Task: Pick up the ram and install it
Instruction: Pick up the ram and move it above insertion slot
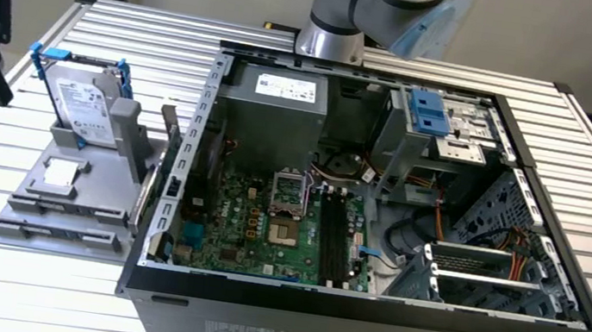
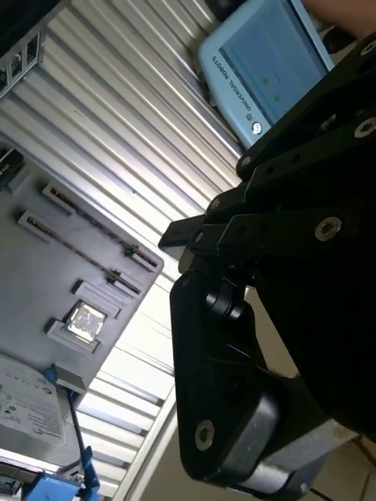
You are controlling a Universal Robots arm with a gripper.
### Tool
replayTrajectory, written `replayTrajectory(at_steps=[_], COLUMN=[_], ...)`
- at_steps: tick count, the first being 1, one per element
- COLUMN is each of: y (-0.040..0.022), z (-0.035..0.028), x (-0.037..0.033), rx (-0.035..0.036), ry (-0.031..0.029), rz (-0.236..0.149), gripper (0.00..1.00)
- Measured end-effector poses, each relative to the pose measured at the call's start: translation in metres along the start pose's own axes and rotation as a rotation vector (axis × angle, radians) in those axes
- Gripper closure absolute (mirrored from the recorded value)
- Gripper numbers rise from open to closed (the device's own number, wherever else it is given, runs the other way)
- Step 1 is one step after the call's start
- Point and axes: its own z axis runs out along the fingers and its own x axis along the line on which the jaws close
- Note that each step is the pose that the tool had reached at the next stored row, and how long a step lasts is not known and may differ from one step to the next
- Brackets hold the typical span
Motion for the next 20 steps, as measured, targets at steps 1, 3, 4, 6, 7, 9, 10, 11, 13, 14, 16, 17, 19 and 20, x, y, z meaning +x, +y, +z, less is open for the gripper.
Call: replayTrajectory(at_steps=[1, 3, 4, 6, 7, 9, 10, 11, 13, 14, 16, 17, 19, 20], y=[0.0, 0.0, 0.0, 0.0, 0.0, 0.0, 0.0, 0.0, 0.0, 0.0, 0.0, 0.0, 0.0, 0.0], z=[0.0, 0.0, 0.0, 0.0, 0.0, 0.0, 0.0, 0.0, 0.0, 0.0001, 0.0, 0.0, 0.0, 0.0], x=[0.0, 0.0, 0.0, 0.0, 0.0, 0.0, 0.0, 0.0, 0.0, 0.0, 0.0, 0.0, 0.0, 0.0], rx=[-0.0004, -0.0013, -0.0016, -0.0024, -0.0026, -0.0026, -0.0026, -0.0026, -0.0026, -0.0026, -0.0027, -0.0026, -0.0026, -0.0026], ry=[0.0003, 0.0008, 0.001, 0.0015, 0.0016, 0.0016, 0.0017, 0.0017, 0.0016, 0.0016, 0.0017, 0.0017, 0.0016, 0.0016], rz=[-0.01, -0.031, -0.041, -0.062, -0.067, -0.067, -0.067, -0.067, -0.067, -0.067, -0.067, -0.067, -0.068, -0.068], gripper=[1.0, 1.0, 1.0, 1.0, 1.0, 1.0, 1.0, 1.0, 1.0, 1.0, 1.0, 0.0, 0.0, 0.0])
